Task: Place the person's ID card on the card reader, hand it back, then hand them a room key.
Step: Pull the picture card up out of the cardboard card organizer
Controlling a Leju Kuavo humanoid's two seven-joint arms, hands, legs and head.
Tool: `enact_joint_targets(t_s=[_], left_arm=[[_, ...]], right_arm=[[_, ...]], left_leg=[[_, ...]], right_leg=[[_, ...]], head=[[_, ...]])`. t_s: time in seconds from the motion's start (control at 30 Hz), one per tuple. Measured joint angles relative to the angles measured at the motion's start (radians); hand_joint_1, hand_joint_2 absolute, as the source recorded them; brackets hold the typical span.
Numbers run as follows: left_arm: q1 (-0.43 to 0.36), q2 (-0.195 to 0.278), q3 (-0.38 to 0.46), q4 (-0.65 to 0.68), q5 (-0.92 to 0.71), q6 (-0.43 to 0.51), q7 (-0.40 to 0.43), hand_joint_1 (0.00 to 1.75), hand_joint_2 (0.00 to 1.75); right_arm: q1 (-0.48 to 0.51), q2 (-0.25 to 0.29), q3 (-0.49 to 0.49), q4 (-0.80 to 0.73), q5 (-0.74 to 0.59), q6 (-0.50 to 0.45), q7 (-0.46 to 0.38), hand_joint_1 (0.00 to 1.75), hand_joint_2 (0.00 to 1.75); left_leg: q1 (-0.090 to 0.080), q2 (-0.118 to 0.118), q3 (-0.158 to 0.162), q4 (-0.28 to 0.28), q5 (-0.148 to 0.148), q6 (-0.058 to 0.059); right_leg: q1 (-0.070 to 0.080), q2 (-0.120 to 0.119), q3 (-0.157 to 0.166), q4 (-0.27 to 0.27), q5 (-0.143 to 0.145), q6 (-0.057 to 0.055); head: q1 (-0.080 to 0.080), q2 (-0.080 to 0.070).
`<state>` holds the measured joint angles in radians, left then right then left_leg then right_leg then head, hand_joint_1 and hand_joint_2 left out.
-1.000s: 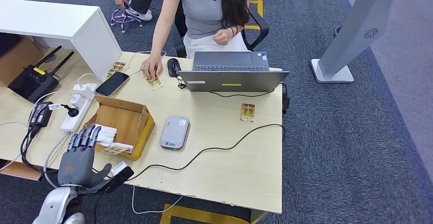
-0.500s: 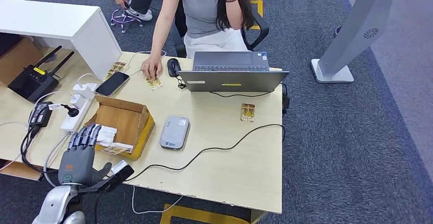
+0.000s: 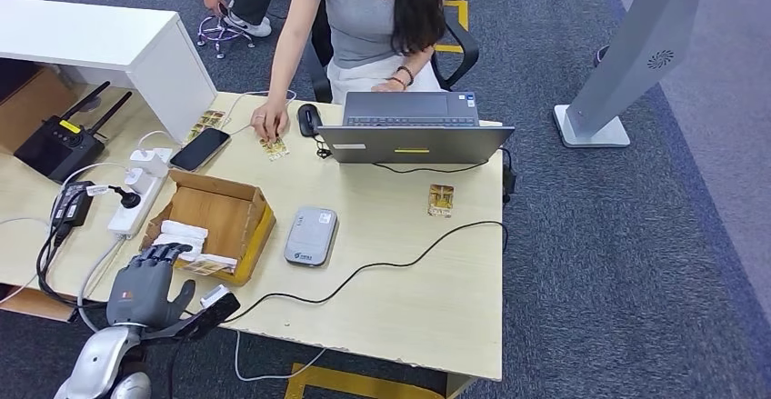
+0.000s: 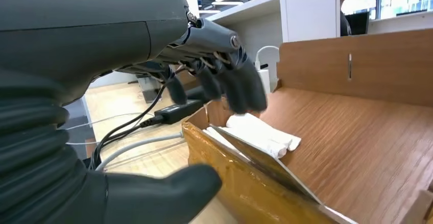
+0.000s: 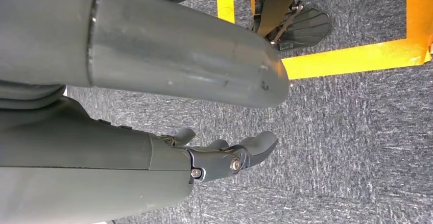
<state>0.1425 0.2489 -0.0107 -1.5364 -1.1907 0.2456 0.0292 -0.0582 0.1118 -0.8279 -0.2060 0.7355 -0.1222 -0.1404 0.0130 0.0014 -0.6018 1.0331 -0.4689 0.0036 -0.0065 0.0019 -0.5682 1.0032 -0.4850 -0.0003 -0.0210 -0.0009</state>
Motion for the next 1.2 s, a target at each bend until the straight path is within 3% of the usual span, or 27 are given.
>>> enact_joint_targets(t_s=[0.77, 1.2], left_arm=[[-0.050, 0.027, 0.000, 0.028, 0.038, -0.032, -0.006, 1.75, 1.75], [-0.277, 0.052, -0.015, 0.077, 0.061, -0.012, -0.038, 1.75, 1.75]], right_arm=[[-0.002, 0.000, -0.034, -0.002, 0.009, 0.007, -0.010, 0.00, 0.00], [-0.012, 0.000, -0.035, -0.002, 0.049, 0.014, -0.030, 0.00, 0.00]], left_leg=[[0.000, 0.000, 0.000, 0.000, 0.000, 0.000], [0.000, 0.000, 0.001, 0.001, 0.001, 0.000]], right_leg=[[0.000, 0.000, 0.000, 0.000, 0.000, 0.000], [0.000, 0.000, 0.000, 0.000, 0.001, 0.000]], head=[[0.000, 0.000], [0.000, 0.000]])
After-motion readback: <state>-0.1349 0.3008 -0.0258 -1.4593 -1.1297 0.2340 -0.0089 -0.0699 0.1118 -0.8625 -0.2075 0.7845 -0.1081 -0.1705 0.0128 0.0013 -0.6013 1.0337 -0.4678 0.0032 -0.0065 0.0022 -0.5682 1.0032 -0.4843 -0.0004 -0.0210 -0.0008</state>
